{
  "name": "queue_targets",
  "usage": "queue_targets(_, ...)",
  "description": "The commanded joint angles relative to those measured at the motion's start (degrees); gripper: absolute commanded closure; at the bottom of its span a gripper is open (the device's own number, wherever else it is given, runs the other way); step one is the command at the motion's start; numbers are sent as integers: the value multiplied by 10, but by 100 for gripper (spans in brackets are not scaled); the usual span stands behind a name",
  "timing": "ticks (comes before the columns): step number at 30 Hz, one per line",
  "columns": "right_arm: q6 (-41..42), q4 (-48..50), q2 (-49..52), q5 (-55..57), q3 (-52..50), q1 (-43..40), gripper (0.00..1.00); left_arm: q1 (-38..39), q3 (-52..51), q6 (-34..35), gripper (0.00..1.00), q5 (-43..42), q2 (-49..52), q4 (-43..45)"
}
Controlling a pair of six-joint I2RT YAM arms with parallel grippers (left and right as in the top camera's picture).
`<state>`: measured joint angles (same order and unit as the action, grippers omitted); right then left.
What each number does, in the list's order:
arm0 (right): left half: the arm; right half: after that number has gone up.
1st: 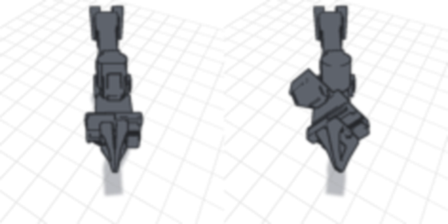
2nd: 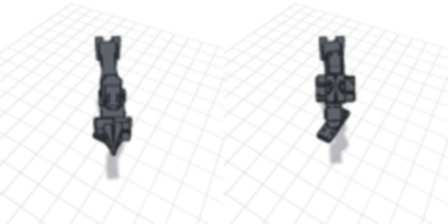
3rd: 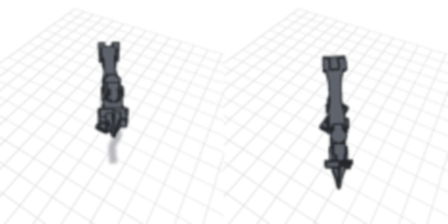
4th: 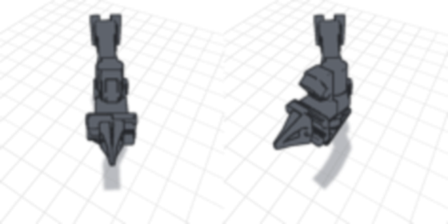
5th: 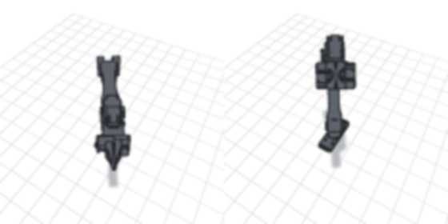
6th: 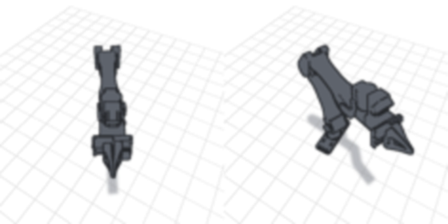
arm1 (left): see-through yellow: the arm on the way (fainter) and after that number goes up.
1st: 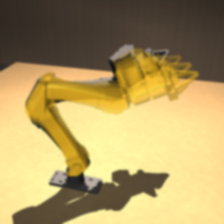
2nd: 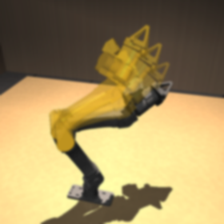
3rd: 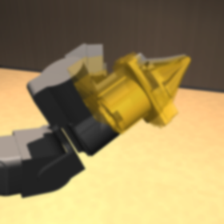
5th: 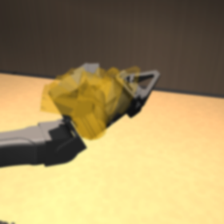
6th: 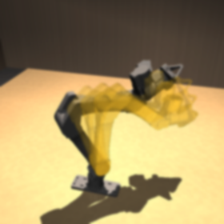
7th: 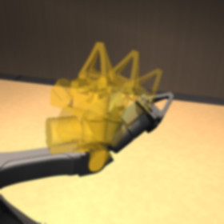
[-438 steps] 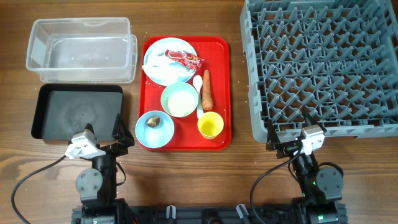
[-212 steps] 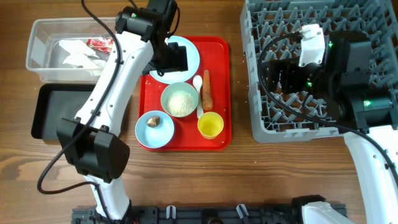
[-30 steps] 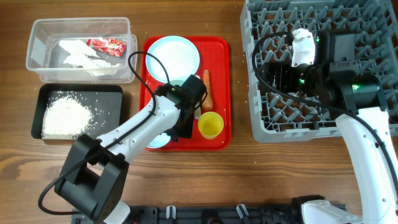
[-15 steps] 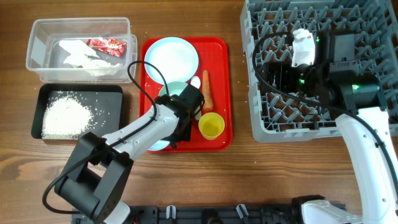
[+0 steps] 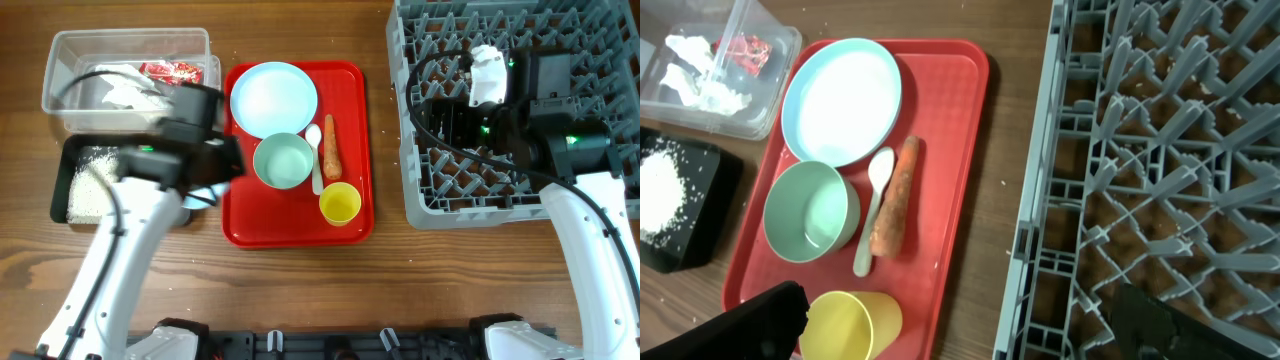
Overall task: Sort waste into correct bins and load items into the dishwasher rack
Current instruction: 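Tip the blue bowl over the black tray to dump the mushroom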
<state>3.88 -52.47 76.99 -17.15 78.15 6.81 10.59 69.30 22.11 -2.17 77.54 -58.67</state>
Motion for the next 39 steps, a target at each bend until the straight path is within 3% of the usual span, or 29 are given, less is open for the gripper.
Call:
queue_targets(1, 8, 6, 5, -10, 1, 3, 0, -164, 3, -99, 96, -195, 3, 29)
queue_targets(6, 8, 6, 5, -10, 1, 3, 0, -367, 2, -185, 96, -431, 62, 76)
queue_targets(9, 8, 7, 5, -10, 1, 3, 0, -447, 2, -235, 96, -552, 136, 90)
queue_targets(14, 9, 4, 5, -10, 1, 3, 0, -508, 2, -327, 96, -801, 297, 61)
queue_targets(20, 9, 1, 5, -10, 1, 3, 0, -534, 2, -324, 96, -882, 373, 59)
queue_targets(27, 8, 2, 5, -10, 1, 3, 0, -534, 2, -307, 96, -881, 366, 48)
queue_targets(31, 8, 3, 5, -10, 1, 3, 0, -510, 2, -309, 96, -853, 279, 33)
queue_targets(36, 8, 4, 5, -10, 1, 3, 0, -430, 2, -261, 96, -719, 128, 43)
queue_targets(39, 8, 4, 5, -10, 1, 3, 0, -357, 2, -201, 96, -573, 44, 45)
